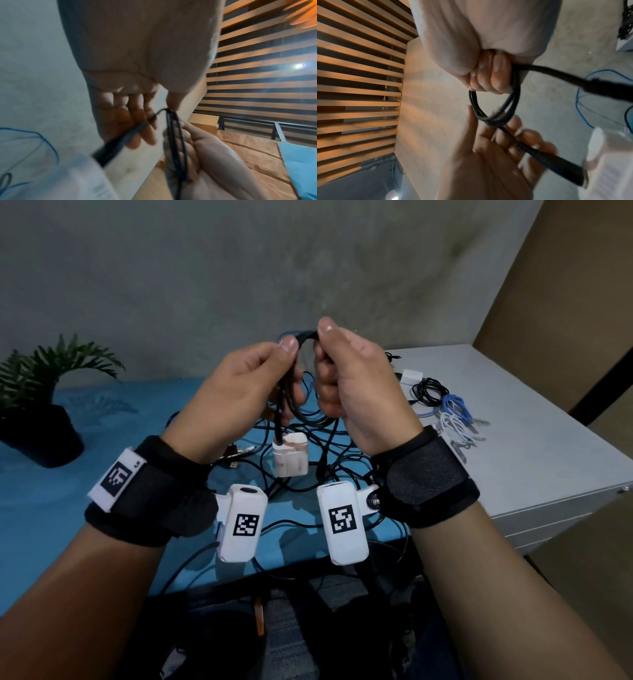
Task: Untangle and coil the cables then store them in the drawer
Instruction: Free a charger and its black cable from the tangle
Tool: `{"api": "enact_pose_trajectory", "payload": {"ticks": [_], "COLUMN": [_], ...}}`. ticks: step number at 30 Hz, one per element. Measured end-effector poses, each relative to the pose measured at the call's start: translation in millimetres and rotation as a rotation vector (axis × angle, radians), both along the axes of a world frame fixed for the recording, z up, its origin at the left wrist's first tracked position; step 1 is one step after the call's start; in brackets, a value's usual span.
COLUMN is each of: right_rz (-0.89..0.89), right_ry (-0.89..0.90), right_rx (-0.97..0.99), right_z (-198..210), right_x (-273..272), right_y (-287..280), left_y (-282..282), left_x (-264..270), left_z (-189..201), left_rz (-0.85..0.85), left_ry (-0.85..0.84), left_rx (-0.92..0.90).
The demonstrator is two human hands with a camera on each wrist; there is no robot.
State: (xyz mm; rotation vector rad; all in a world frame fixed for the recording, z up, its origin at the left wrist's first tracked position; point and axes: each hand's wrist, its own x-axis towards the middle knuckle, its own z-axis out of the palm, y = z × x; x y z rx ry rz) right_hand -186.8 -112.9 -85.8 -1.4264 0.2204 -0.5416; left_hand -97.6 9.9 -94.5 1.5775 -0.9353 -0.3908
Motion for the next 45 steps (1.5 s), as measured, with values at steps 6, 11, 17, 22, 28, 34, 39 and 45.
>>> {"api": "enact_pose_trajectory", "payload": {"ticks": [6,11,17,22,28,34,39,45], "right_rz": [-0.091,-0.180,-0.241,-0.229,-0.199,-0.055,-0.036,-0.145], "right_ry": [-0.034,-0.009,0.022,0.075,0.114,0.118,0.154,0.164], "right_rx": [-0.006,-0.156,-0.338,-0.356,-0.183,0.134,0.079,-0.313], "right_z": [5.6,-3.9,-17.2,-22.8,-18.4,-11.1,-4.2,-5.9], "right_x": [-8.1,0.9,11.9,17.5,17.7,12.0,7.8,4.4], "right_y": [-19.1,-21.8,-13.8,2.5,2.7,2.4,-2.2,-7.9], "left_y": [19.8,29.1,32.3,22.6,16.9,5.4,2.6,4.7], "left_x": [30.7,43.0,42.5,33.4,28.9,13.9,12.0,11.3], "left_z": [-11.0,-6.5,8.4,10.3,2.2,-8.4,-10.3,-4.9], "left_rz": [-0.270,-0.198,-0.124,0.039,0.142,0.235,0.304,0.182], "left_ry": [-0.146,-0.086,0.242,0.191,-0.203,-0.365,-0.564,-0.417], "left_rx": [0.400,0.339,-0.117,-0.244,-0.133,-0.198,-0.190,-0.230]}}
